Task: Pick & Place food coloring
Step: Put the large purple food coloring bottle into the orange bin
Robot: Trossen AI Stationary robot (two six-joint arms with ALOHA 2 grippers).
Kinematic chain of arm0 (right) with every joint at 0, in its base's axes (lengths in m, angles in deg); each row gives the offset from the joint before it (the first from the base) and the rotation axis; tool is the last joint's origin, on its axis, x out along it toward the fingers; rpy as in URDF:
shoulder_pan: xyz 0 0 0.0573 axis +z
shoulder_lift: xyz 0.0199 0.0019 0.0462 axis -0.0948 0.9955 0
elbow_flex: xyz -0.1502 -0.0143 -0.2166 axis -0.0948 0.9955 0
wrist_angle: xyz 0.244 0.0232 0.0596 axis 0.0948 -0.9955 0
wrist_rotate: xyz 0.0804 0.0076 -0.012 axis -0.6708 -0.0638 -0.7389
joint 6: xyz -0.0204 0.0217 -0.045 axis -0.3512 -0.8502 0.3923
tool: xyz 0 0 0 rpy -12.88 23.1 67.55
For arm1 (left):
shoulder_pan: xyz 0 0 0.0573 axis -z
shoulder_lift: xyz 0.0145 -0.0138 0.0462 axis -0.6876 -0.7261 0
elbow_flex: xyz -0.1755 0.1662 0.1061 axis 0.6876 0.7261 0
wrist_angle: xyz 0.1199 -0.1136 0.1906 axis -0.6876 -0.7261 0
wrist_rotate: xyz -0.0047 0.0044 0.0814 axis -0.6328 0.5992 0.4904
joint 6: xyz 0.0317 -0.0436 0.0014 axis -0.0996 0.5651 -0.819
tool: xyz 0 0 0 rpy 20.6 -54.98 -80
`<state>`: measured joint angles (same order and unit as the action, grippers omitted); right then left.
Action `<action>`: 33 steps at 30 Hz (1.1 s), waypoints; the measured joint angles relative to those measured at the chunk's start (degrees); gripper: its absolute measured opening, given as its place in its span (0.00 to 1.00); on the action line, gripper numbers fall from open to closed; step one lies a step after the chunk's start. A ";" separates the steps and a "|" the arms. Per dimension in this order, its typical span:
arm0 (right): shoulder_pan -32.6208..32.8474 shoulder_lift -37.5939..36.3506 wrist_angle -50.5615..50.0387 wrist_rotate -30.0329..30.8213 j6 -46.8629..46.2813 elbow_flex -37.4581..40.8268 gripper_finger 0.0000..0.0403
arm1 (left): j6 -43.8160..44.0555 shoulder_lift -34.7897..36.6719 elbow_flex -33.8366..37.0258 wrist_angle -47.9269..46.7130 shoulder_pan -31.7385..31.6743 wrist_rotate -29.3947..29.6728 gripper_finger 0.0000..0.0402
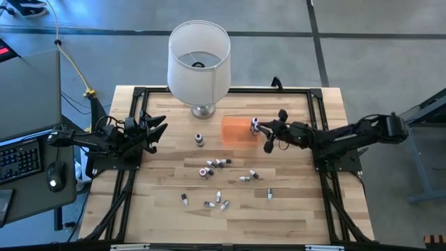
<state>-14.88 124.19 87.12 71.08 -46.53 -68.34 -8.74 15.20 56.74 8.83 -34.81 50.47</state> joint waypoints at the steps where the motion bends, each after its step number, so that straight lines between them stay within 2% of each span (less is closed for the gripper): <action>1: -0.62 0.00 -0.09 -1.19 -0.77 0.00 0.14 | 0.00 0.00 0.00 0.00 0.00 0.02 0.45; 7: -3.11 0.00 -4.75 -3.20 -4.00 -0.02 0.14 | 0.00 0.00 0.00 0.01 0.02 0.02 0.45; 17: -5.97 0.00 -4.16 -3.20 -4.14 -0.02 0.14 | 0.02 -0.01 0.00 0.02 0.00 0.02 0.45; 33: -6.06 0.00 -7.83 -4.09 -3.99 -0.02 0.14 | 0.04 0.00 0.00 0.02 0.01 0.01 0.45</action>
<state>-20.94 124.19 79.29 67.00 -50.52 -68.36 -8.69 15.20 56.74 8.85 -34.81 50.48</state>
